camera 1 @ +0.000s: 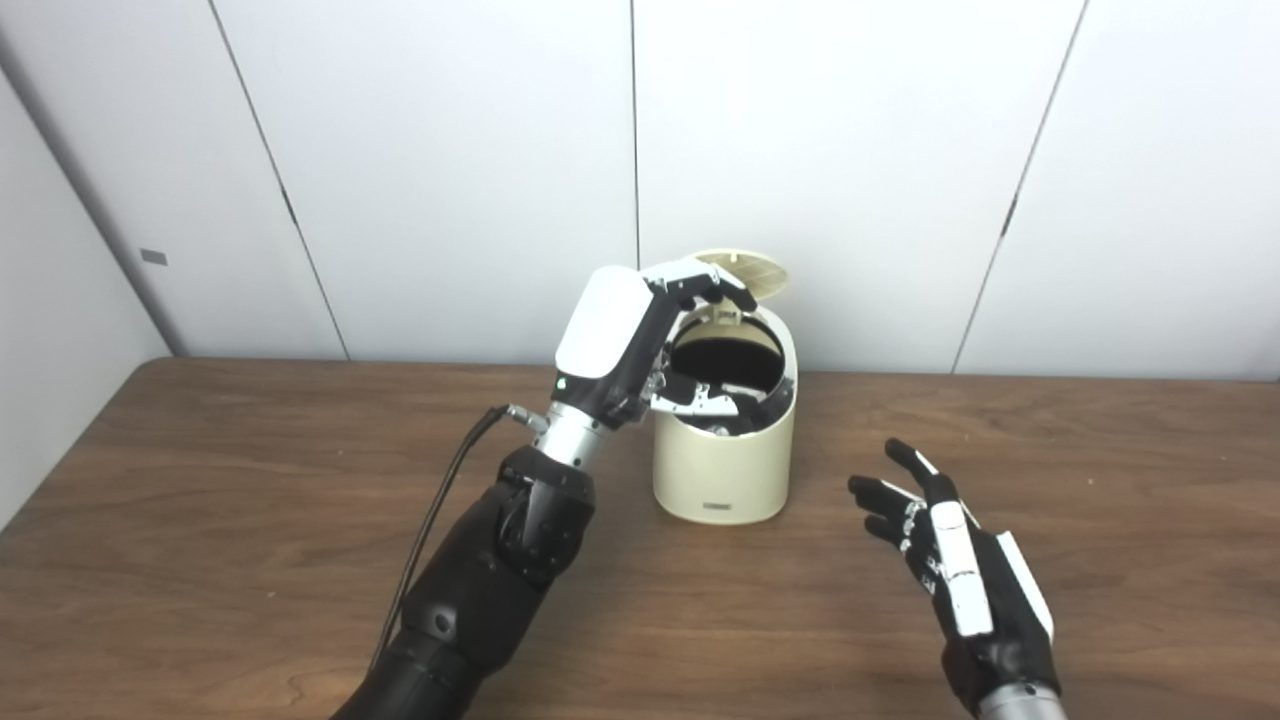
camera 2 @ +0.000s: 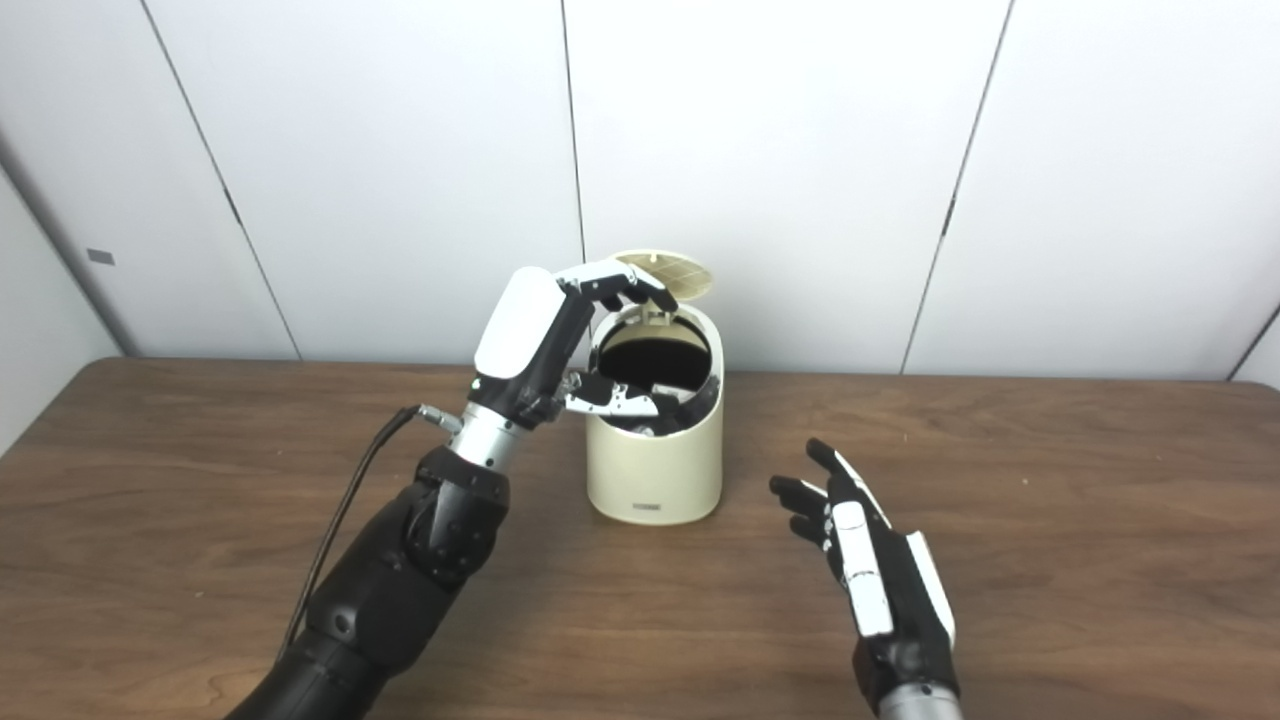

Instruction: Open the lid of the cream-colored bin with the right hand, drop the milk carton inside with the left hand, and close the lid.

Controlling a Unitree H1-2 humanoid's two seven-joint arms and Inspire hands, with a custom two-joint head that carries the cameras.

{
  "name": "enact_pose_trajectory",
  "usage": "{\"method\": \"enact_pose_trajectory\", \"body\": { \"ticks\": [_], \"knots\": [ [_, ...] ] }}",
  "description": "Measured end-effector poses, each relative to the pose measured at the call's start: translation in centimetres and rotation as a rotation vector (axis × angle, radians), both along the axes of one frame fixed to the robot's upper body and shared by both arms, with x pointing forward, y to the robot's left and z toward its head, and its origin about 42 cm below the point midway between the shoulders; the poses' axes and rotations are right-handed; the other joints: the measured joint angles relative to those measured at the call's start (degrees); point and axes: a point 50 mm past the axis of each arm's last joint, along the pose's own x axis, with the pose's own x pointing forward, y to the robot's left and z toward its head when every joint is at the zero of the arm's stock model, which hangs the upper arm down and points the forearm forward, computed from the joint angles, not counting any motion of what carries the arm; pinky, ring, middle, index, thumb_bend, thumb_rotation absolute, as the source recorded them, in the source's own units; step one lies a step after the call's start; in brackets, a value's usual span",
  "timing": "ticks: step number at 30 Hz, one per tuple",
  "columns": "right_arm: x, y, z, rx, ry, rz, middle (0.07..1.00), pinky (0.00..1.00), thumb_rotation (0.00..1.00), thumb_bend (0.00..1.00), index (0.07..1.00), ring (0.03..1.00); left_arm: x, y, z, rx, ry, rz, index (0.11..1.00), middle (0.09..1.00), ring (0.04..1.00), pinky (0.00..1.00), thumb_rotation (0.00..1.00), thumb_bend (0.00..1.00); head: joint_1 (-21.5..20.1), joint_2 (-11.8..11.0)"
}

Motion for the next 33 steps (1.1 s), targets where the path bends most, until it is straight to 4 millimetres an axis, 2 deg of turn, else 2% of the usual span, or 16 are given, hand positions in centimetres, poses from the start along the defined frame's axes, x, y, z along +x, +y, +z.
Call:
{"method": "enact_pose_trajectory", "body": {
  "ticks": [1,3,4,12,19,23,26,28,30,33],
  "knots": [
    [0.0,0.0,0.0,0.000,0.000,-0.001,0.758,0.83,0.99,0.44,0.885,0.829,-0.1,0.0,0.0,-0.016,-0.008,-0.003,0.504,0.508,0.470,0.44,0.01,0.60,0.0,0.0],
    [0.0,-0.1,0.0,0.000,0.001,-0.004,0.756,0.84,0.99,0.45,0.884,0.828,-0.2,-0.1,0.1,-0.045,-0.025,-0.003,0.488,0.495,0.452,0.40,0.00,0.51,0.1,0.0],
    [0.0,-0.1,0.0,-0.001,0.001,-0.004,0.757,0.84,0.99,0.45,0.885,0.829,-0.2,-0.1,0.1,-0.059,-0.030,-0.002,0.483,0.495,0.451,0.39,0.00,0.49,0.1,0.0],
    [0.0,-0.7,0.0,-0.015,0.003,-0.011,0.766,0.85,0.98,0.48,0.880,0.854,-0.5,0.1,0.2,-0.103,-0.025,-0.013,0.473,0.500,0.449,0.38,0.00,0.48,0.4,0.0],
    [0.4,-1.7,0.4,-0.101,-0.017,-0.019,0.848,0.83,1.00,0.52,0.845,0.878,-2.4,1.3,1.2,-0.185,-0.065,-0.012,0.472,0.496,0.451,0.37,0.00,0.48,-0.6,0.0],
    [1.5,-3.1,1.7,-0.207,-0.089,-0.045,0.882,0.83,0.95,0.58,0.853,0.891,-4.2,2.6,1.3,-0.218,-0.049,0.019,0.487,0.502,0.446,0.35,0.00,0.48,-0.8,0.0],
    [2.9,-3.7,3.0,-0.250,-0.170,-0.047,0.897,0.84,0.97,0.60,0.870,0.903,-5.2,3.5,1.5,-0.249,0.020,0.051,0.485,0.503,0.447,0.35,0.00,0.48,-0.6,0.1],
    [4.0,-3.9,3.8,-0.274,-0.193,-0.036,0.927,0.87,0.92,0.57,0.890,0.928,-6.0,4.1,1.7,-0.299,0.091,0.053,0.488,0.508,0.450,0.34,0.00,0.48,-0.6,0.1],
    [5.2,-4.1,4.9,-0.301,-0.224,-0.036,0.938,0.81,0.93,0.55,0.891,0.915,-6.6,5.0,1.8,-0.367,0.162,0.056,0.494,0.517,0.450,0.32,0.00,0.48,-0.6,0.2],
    [6.5,-4.0,7.1,-0.368,-0.297,-0.044,0.941,0.81,0.93,0.54,0.881,0.914,-7.2,6.1,1.7,-0.416,0.240,0.080,0.507,0.514,0.432,0.34,0.00,0.49,-0.6,0.3]
  ]
}}
